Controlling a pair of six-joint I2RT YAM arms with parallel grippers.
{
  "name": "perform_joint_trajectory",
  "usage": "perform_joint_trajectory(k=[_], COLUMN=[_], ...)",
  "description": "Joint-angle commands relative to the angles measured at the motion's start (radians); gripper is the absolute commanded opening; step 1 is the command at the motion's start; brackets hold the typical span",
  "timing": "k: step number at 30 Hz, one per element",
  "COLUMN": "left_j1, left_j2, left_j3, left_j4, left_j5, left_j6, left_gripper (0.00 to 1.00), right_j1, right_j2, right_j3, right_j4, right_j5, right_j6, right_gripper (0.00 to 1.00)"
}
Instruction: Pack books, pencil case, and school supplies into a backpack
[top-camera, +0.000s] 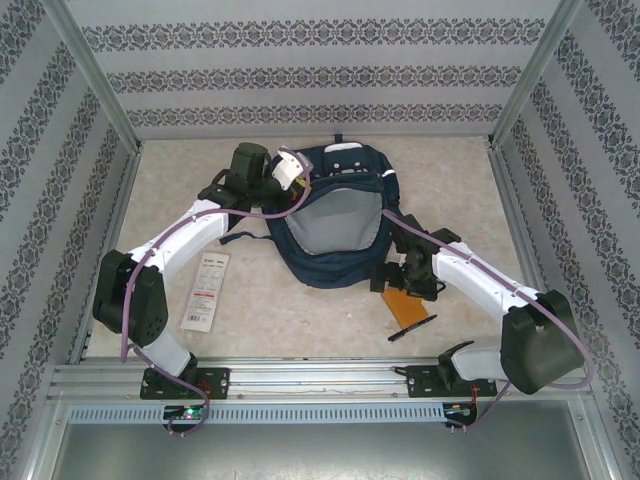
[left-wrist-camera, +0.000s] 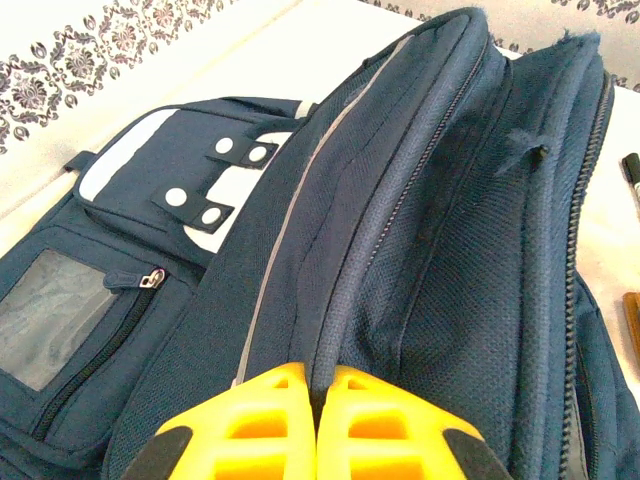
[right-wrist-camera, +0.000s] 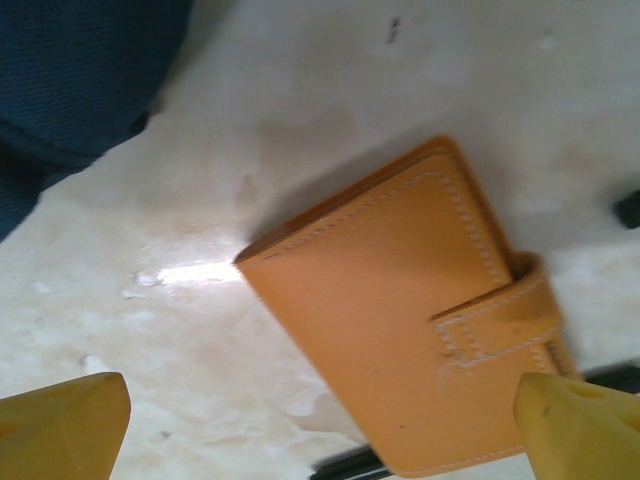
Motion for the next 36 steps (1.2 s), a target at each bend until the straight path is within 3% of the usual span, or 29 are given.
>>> perform_joint_trajectory(k=[1, 10, 15, 18, 19, 20, 22, 26, 30, 36], left_j1=[0.015, 0.031, 0.063, 0.067, 0.069, 0.069, 0.071, 0.060, -0.029, -0.231], left_j2=[-0.011, -0.025, -0.041, -0.069, -0.081, -0.092, -0.119, -0.217, -0.341, -0.366], left_j3=[0.001, -0.082, -0.106, -0.138, -0.141, -0.138, -0.112, -0.176, -0.342, -0.533], left_j4=[-0.011, -0.098, -0.110, -0.118, -0.122, -0.133, -0.183, -0.156, -0.083, -0.086], left_j5=[0.008, -0.139, -0.168, -0.179, -0.178, -0.175, -0.112, 0.085, 0.125, 0.155], left_j6=[0.041, 0.233, 0.217, 0.211, 0.172, 0.111, -0.057, -0.408, -0.720, -0.916], left_gripper=[0.00, 0.00, 0.00, 0.25, 0.39, 0.45, 0.48, 0.49, 0.50, 0.54], right_j1=[0.004, -0.008, -0.010, -0.006, -0.003, 0.000, 0.007, 0.010, 0.009, -0.011], right_j2=[0.027, 0.157, 0.254, 0.271, 0.273, 0.276, 0.288, 0.323, 0.304, 0.174], right_j3=[0.018, 0.040, 0.041, 0.043, 0.043, 0.045, 0.053, 0.071, 0.036, -0.105], right_j4=[-0.056, -0.002, 0.054, 0.108, 0.136, 0.158, 0.195, 0.216, 0.241, 0.373], right_j5=[0.104, 0.181, 0.052, -0.113, -0.168, -0.202, -0.240, -0.262, -0.324, -0.422], right_j6=[-0.028, -0.163, -0.172, -0.136, -0.113, -0.084, -0.022, 0.042, 0.082, 0.180], right_gripper=[0.98, 0.98, 0.94, 0.80, 0.73, 0.70, 0.62, 0.42, 0.38, 0.32])
